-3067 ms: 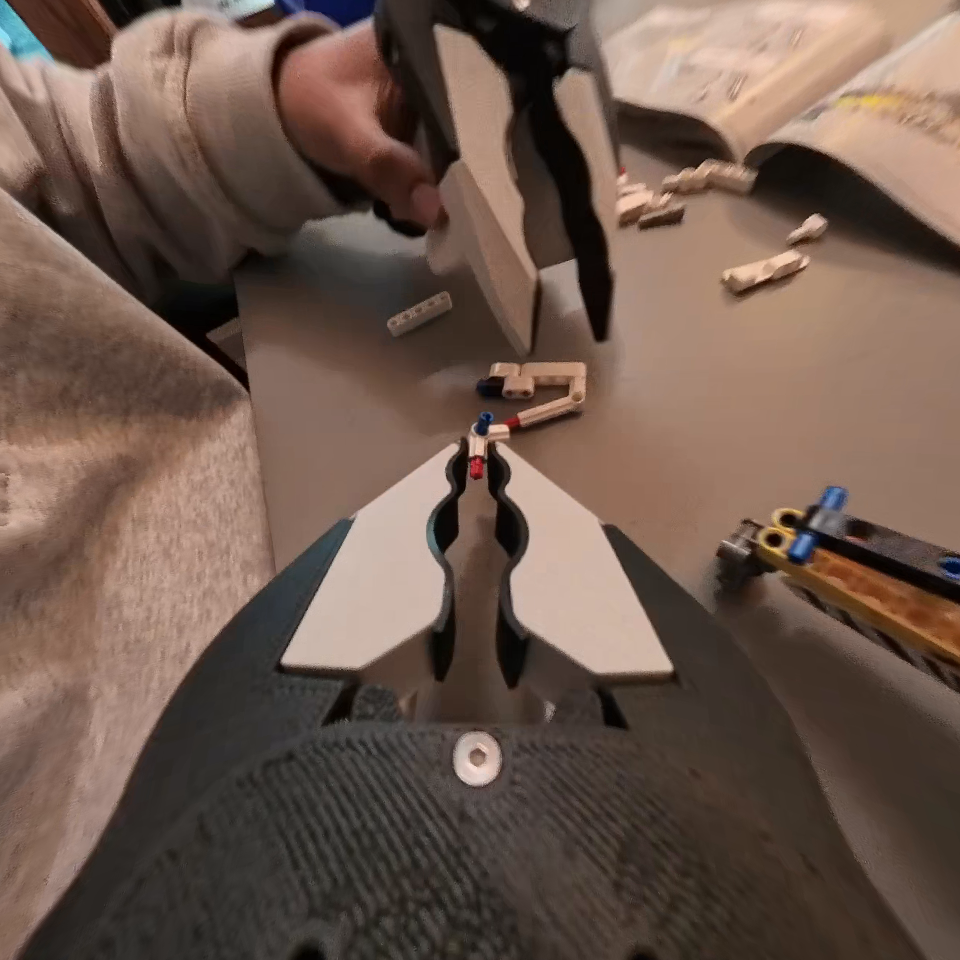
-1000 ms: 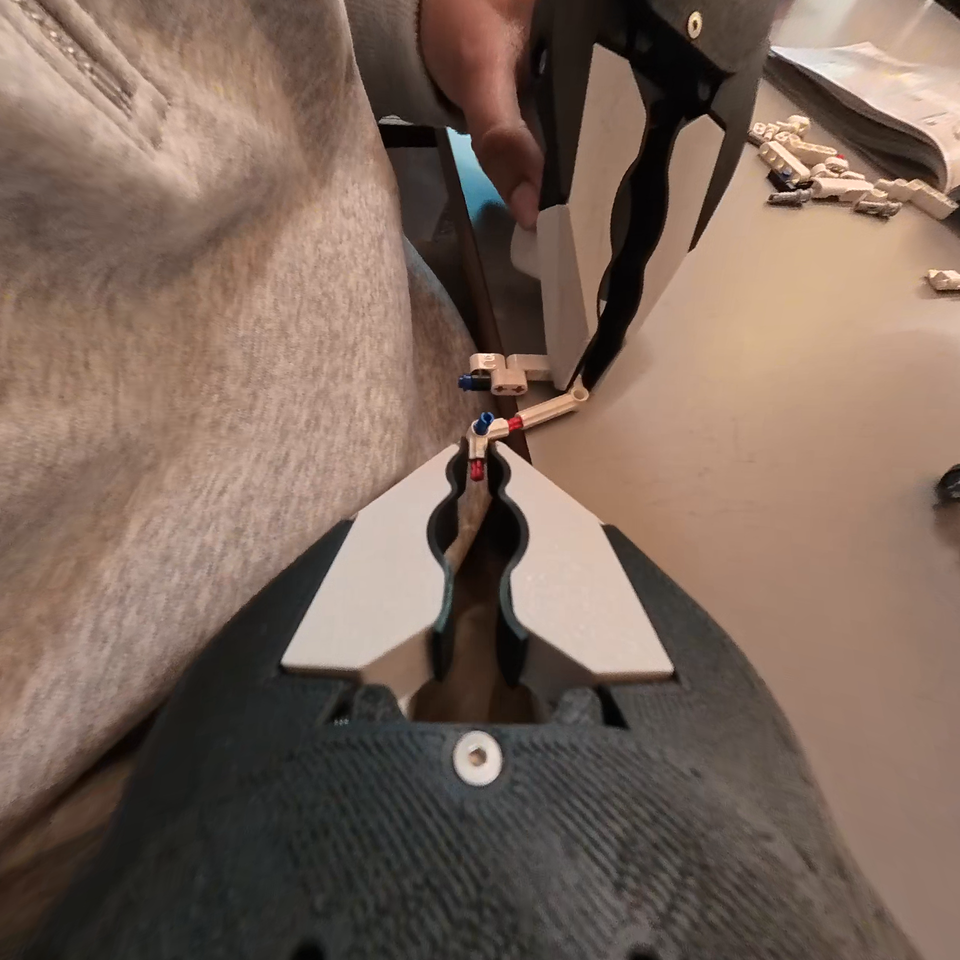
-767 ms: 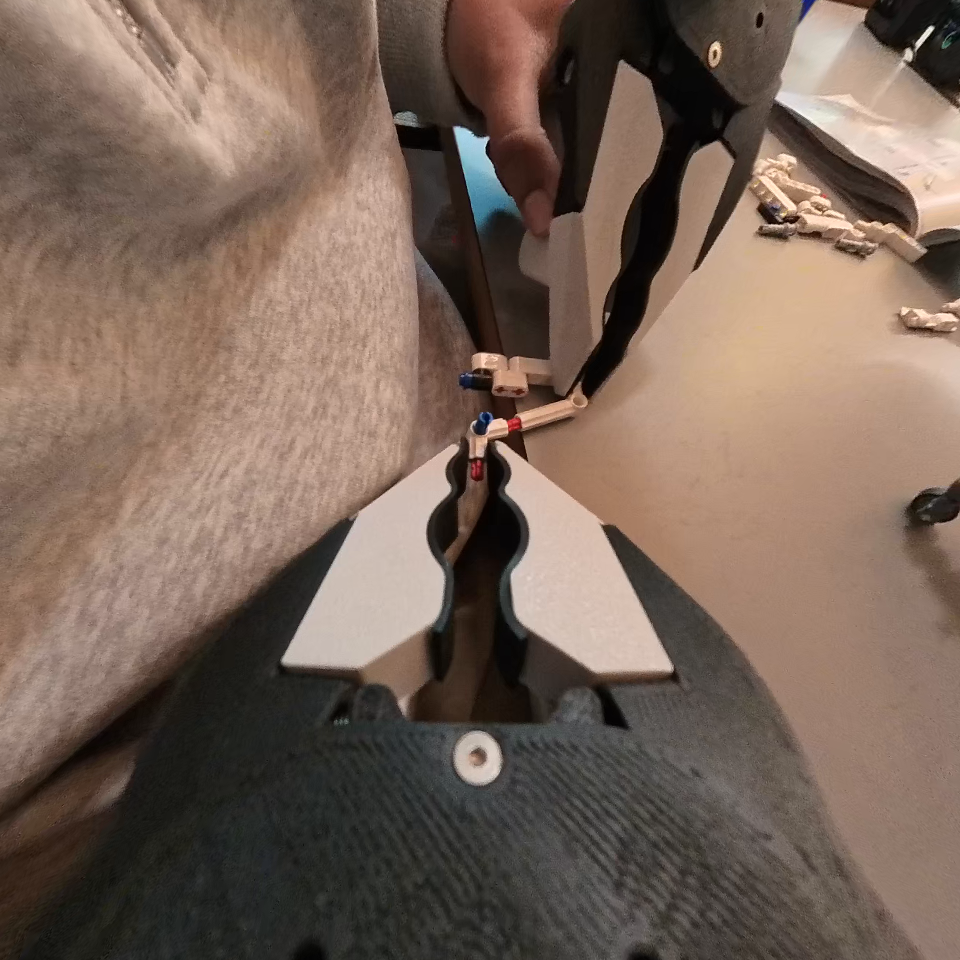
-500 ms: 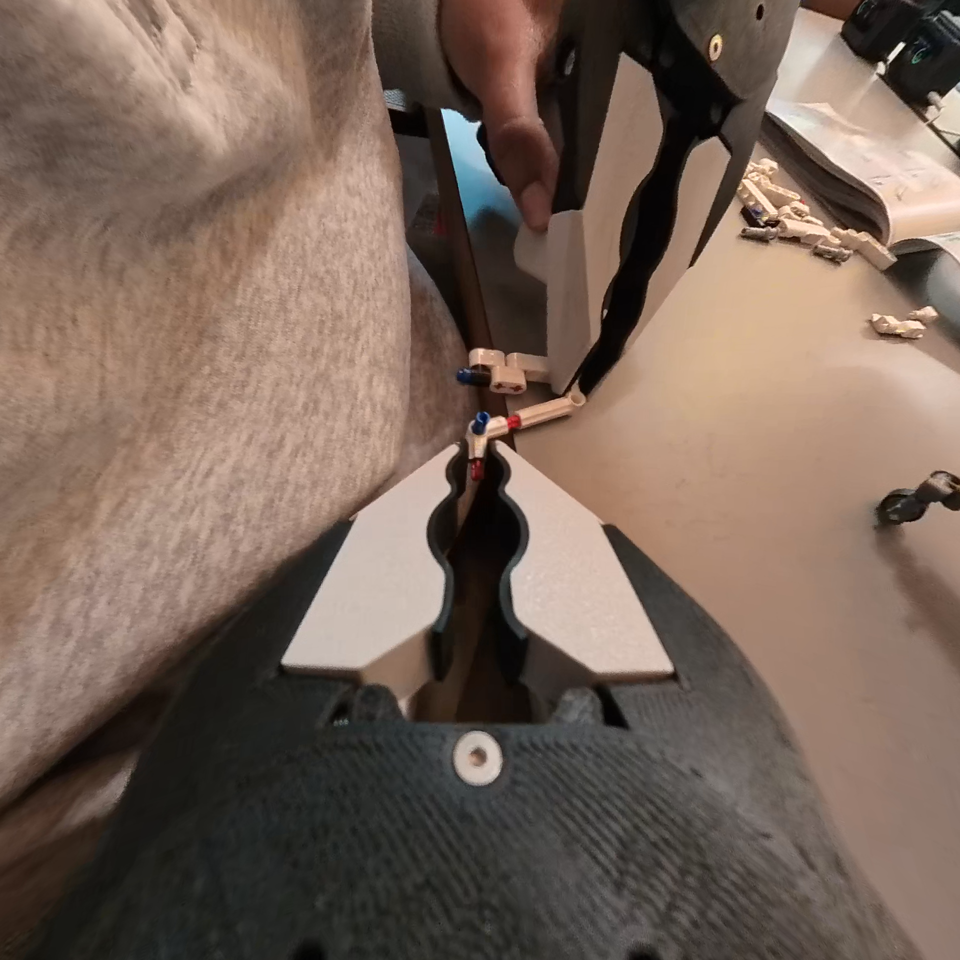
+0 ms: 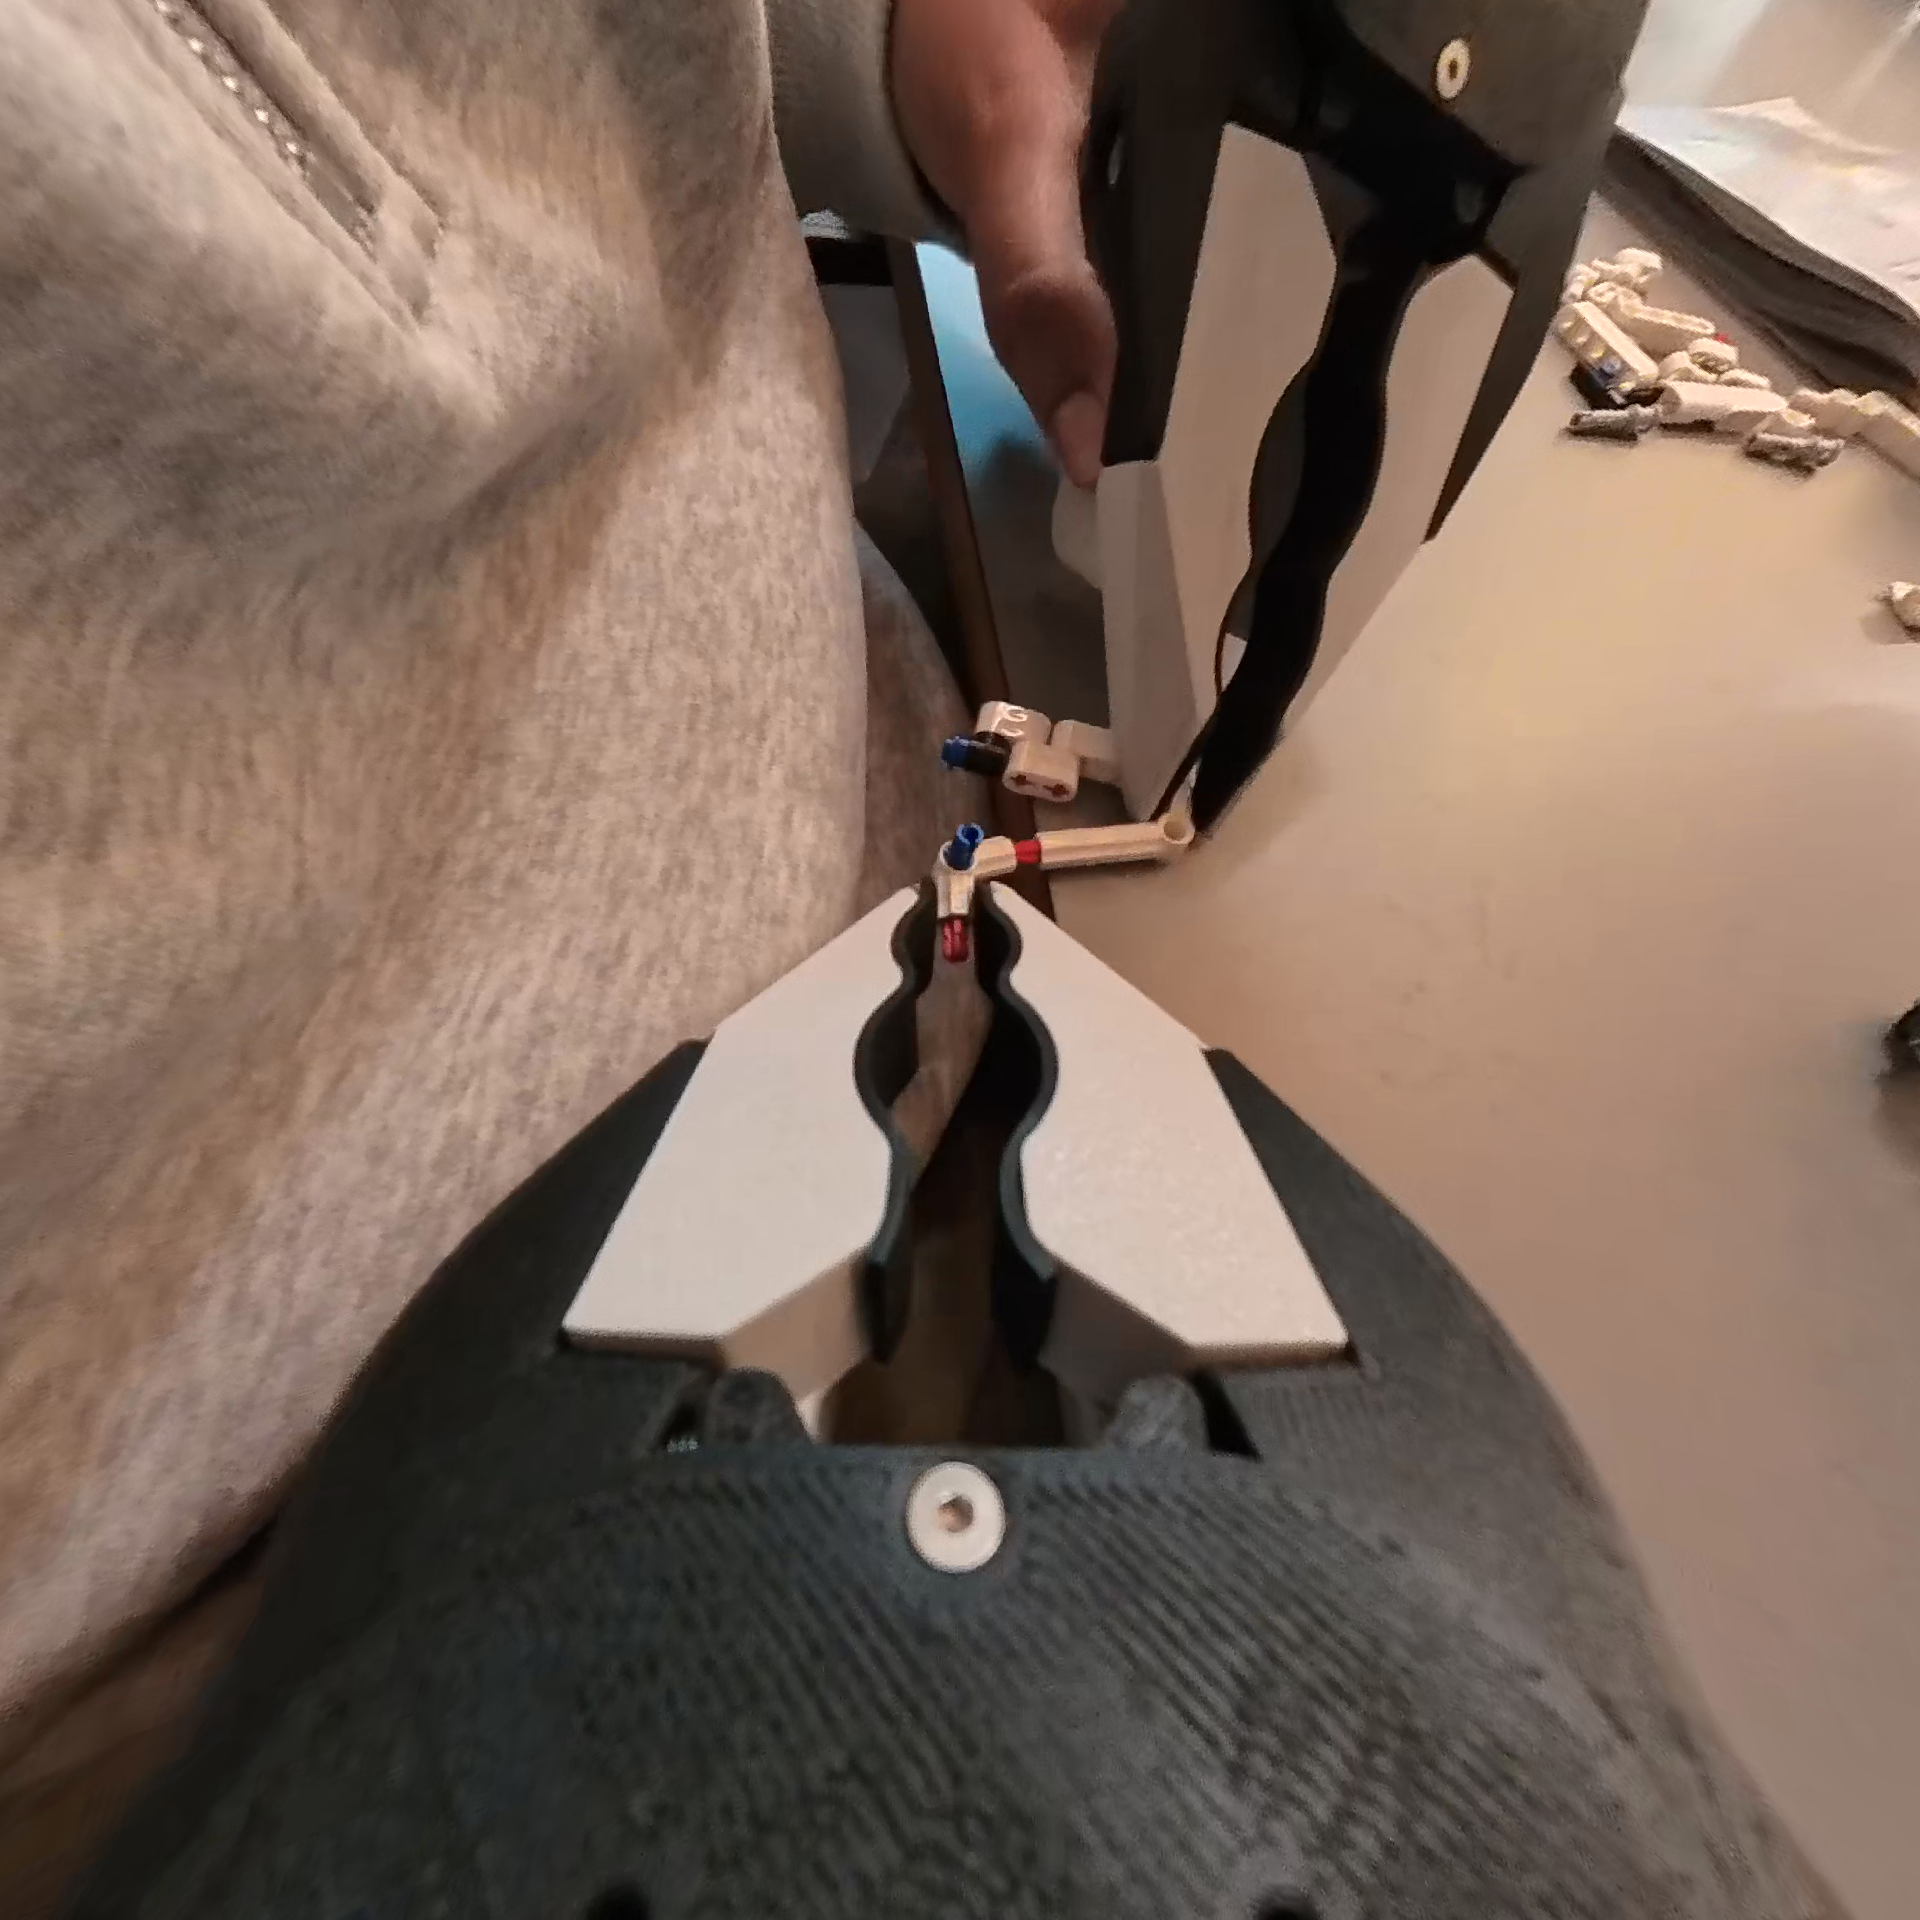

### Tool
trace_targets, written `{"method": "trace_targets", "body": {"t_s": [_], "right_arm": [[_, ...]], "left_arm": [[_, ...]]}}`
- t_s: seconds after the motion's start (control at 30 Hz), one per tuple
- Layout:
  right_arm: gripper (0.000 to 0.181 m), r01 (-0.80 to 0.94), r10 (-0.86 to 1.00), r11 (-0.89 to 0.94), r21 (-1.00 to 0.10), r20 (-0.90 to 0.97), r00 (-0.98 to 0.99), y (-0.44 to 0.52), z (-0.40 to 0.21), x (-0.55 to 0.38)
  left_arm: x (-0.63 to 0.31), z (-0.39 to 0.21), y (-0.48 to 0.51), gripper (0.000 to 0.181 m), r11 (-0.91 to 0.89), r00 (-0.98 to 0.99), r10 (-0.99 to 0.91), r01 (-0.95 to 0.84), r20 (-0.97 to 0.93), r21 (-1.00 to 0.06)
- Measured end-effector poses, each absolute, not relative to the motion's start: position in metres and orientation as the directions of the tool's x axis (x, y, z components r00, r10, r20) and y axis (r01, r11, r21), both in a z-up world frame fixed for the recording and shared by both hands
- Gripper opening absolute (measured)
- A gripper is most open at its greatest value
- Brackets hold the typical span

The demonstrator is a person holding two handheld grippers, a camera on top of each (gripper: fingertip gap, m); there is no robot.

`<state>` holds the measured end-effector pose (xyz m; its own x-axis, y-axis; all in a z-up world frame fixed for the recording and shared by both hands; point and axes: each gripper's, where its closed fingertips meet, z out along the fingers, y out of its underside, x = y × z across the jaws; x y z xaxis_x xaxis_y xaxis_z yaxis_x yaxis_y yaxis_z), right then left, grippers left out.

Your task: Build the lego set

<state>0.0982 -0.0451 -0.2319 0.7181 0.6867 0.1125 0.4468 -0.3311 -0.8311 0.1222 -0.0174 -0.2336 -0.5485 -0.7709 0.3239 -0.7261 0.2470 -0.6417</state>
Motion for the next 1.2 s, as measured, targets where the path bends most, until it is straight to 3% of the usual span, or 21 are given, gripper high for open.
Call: {"method": "trace_targets", "body": {"t_s": [0.37,1.2], "right_arm": [[0.006,0.410,0.588,-0.371,-0.833,0.131,0.798,-0.0437,-0.2327,0.1018],[0.005,0.470,0.587,-0.326,-0.820,0.214,0.781,-0.0442,-0.2335,0.1023]], "left_arm": [[0.1247,-0.2337,-0.0138,0.007,0.188,-0.506,-0.792,-0.734,0.341,-0.653],[0.1254,-0.2345,-0.0127,0.008,0.179,-0.477,-0.818,-0.743,0.322,-0.644]]}}
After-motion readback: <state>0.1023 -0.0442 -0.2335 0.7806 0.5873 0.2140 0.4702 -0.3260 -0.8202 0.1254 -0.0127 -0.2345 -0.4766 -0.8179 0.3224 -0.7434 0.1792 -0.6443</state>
